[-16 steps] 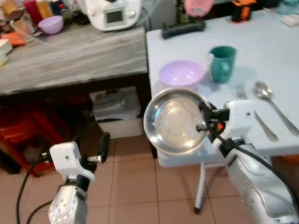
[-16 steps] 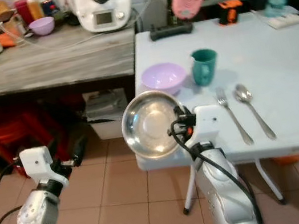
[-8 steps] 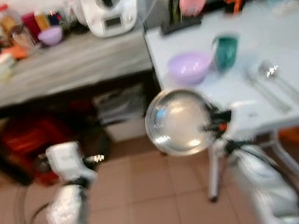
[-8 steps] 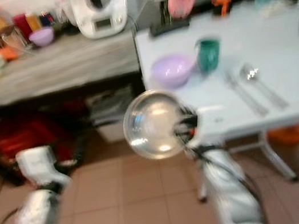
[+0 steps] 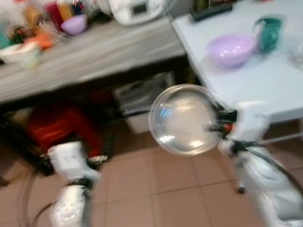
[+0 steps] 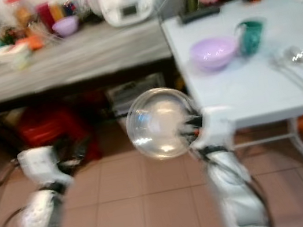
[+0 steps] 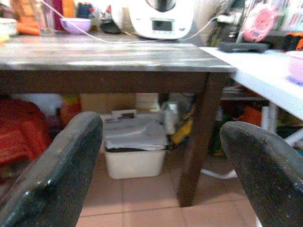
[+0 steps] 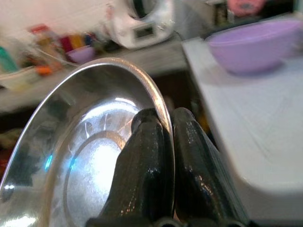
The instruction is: Setting the table
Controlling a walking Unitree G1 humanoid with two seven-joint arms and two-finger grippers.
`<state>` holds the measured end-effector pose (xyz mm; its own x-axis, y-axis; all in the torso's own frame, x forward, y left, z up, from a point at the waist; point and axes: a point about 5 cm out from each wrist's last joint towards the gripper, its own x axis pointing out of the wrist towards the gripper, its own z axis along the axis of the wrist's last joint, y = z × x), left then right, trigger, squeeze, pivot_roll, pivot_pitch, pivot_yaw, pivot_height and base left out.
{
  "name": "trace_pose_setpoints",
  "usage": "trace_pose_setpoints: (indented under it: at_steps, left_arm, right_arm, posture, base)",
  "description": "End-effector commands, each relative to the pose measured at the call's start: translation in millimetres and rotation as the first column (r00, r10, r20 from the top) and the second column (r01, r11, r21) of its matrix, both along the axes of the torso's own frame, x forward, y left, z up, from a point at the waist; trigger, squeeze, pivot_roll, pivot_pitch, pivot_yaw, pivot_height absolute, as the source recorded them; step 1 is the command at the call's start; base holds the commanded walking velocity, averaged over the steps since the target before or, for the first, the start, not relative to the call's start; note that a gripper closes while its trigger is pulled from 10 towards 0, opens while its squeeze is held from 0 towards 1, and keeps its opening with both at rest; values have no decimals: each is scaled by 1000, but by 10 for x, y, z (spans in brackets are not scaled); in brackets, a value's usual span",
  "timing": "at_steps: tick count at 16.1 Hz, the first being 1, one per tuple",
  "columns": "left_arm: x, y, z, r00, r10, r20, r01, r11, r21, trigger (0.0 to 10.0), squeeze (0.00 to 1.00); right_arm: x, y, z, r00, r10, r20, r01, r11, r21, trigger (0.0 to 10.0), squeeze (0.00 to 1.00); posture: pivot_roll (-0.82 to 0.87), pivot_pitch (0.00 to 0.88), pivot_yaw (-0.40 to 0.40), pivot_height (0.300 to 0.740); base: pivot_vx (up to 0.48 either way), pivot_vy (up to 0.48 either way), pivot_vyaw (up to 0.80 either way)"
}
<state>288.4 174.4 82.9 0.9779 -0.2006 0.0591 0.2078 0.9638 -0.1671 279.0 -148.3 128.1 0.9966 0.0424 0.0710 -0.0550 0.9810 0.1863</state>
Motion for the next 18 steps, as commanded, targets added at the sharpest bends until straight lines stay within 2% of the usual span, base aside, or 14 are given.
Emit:
trace_pose_setpoints:
  at_steps: [1, 3, 9, 18]
  left_arm:
    - [0, 112, 9, 1000, 19, 0, -19, 999, 28, 10000, 0]
    - [1, 115, -15, 999, 37, -16, -36, 999, 36, 10000, 0]
    - [-36, 139, -52, 1000, 13, -18, -12, 998, 64, 10000, 0]
    - [-31, 125, -51, 1000, 8, -9, -7, 998, 61, 10000, 0]
  right_arm:
    - [17, 98, 104, 999, 22, 45, -23, 999, 23, 10000, 0]
    - [11, 91, 98, 999, 18, 43, -19, 1000, 24, 10000, 0]
    - [9, 70, 98, 999, 13, 48, -14, 1000, 21, 10000, 0]
    - [15, 91, 117, 998, 24, 61, -25, 1000, 15, 10000, 0]
  posture:
    - [-30, 10, 97, 740]
    - [-31, 9, 99, 740]
    - [-32, 2, 96, 740]
    - [-34, 0, 92, 740]
  base:
    - [0, 469, 450]
    - [0, 386, 200]
    - [0, 0, 133]
    - [355, 0, 0]
